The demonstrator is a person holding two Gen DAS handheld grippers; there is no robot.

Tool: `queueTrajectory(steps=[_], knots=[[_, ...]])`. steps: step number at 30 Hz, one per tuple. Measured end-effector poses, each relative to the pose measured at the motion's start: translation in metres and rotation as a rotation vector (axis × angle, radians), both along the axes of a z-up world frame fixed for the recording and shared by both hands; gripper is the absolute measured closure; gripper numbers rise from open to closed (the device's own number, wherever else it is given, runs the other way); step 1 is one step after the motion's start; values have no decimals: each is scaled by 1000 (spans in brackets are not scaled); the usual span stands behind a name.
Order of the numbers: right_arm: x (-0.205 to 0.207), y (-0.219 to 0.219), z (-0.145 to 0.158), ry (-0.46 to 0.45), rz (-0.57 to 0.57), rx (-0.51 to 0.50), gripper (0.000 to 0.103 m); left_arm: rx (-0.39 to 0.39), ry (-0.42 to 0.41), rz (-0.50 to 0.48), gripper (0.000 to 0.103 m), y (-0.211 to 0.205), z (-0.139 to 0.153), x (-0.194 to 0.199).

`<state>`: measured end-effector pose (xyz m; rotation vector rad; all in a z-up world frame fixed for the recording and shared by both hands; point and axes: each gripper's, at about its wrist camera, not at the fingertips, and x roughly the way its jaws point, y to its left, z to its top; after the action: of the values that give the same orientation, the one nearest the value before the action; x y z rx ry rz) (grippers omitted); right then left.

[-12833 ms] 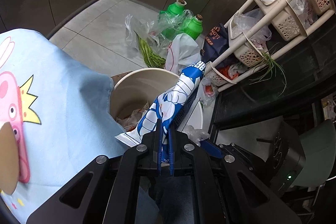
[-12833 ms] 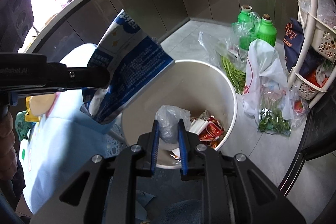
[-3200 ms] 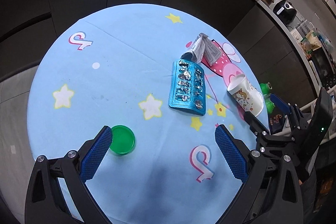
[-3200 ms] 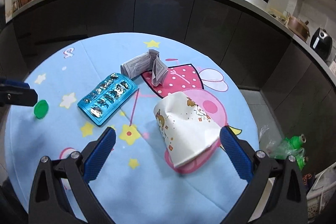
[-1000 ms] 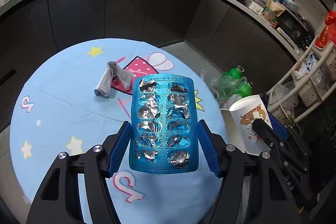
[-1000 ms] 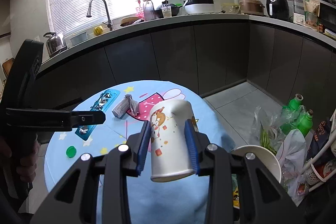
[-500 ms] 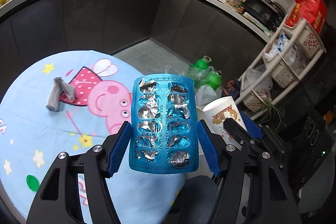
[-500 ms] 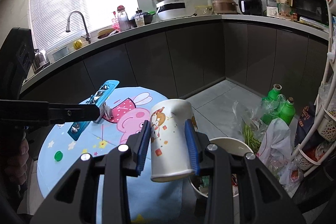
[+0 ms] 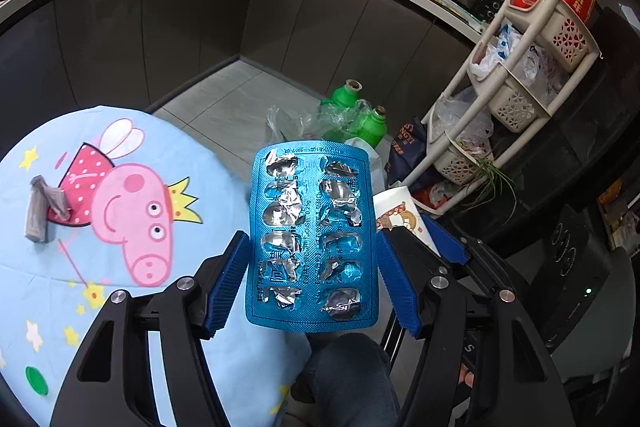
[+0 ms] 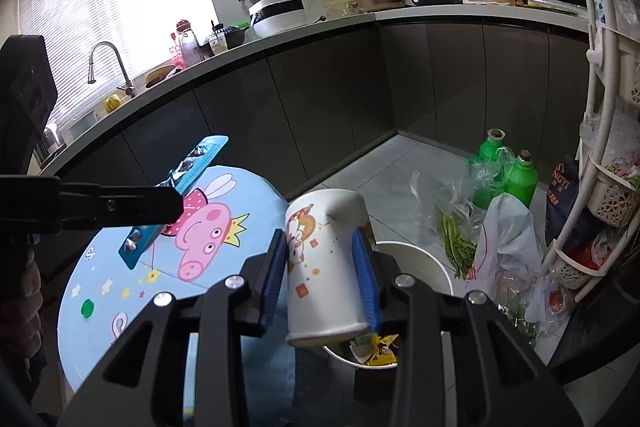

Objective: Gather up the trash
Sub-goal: 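Carry the blister pack and paper cup over the white bucket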

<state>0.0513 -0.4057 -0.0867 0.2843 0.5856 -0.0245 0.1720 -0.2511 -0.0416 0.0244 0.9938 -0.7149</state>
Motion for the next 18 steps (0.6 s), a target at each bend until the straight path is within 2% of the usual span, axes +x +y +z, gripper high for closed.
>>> queueTrajectory(steps=[8, 13, 18], knots=[[7, -25, -32, 57, -50, 35, 68, 21, 50, -43, 41, -30, -27, 14], [19, -34, -62, 122, -62, 36, 68, 17, 99, -61, 41, -44, -49, 29], [36, -38, -86, 163, -58, 37, 68, 33, 109, -95, 41, -61, -66, 41]])
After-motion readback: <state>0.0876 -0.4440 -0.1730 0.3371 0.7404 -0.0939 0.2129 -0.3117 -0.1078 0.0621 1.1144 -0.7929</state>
